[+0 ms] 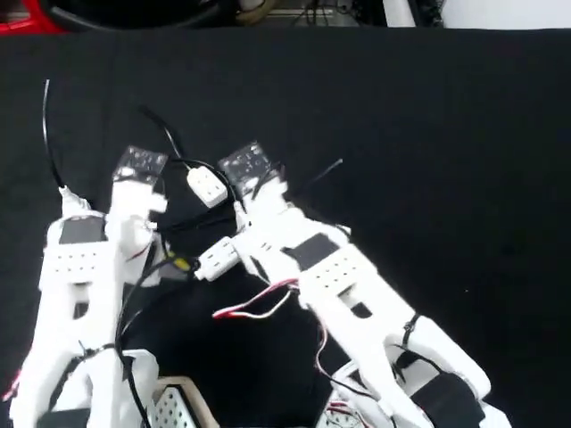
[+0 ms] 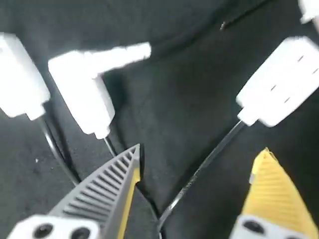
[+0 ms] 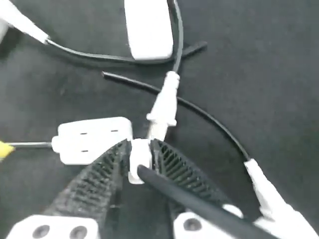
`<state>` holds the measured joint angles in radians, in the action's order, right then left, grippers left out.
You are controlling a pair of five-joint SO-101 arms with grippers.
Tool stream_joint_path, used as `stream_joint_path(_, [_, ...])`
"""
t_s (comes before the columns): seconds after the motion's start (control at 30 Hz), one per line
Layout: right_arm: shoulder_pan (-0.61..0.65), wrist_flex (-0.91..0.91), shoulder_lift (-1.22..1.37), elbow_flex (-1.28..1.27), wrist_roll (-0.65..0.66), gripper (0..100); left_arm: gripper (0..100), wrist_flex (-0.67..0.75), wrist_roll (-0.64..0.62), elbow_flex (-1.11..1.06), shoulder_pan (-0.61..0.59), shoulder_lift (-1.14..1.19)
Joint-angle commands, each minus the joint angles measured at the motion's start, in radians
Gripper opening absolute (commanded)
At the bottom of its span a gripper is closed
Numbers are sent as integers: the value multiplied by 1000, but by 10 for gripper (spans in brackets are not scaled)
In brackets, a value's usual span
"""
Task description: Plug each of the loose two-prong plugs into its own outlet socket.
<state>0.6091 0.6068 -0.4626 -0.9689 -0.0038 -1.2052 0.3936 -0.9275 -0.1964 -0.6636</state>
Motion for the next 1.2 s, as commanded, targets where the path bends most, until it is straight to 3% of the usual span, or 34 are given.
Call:
stream_joint_path(0.0, [21,-80,-33,-13,-18,12,339,75,61,-70,-71,-43])
stream_joint_path(0.33, [94,-158,-31,-73,-18,12,339,224,127,-232,-105,-11])
stream_joint_path(1.17, [92,-216,139,-35,-11,12,339,224,127,-237,-99,-11])
